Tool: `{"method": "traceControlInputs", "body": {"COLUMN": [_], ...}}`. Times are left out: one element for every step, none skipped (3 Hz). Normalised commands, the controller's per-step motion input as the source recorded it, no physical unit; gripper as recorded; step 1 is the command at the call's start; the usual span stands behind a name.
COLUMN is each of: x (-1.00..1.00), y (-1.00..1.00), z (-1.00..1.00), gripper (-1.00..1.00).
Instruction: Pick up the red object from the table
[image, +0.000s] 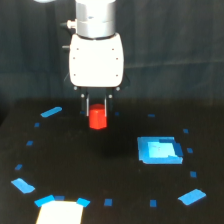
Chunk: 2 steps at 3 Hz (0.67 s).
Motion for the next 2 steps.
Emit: {"method": "traceControlInputs", "body": {"x": [0.01,0.32], "y": [-0.08,0.14], "z": [-0.30,-0.12], "gripper": [-0.75,-1.00]}}
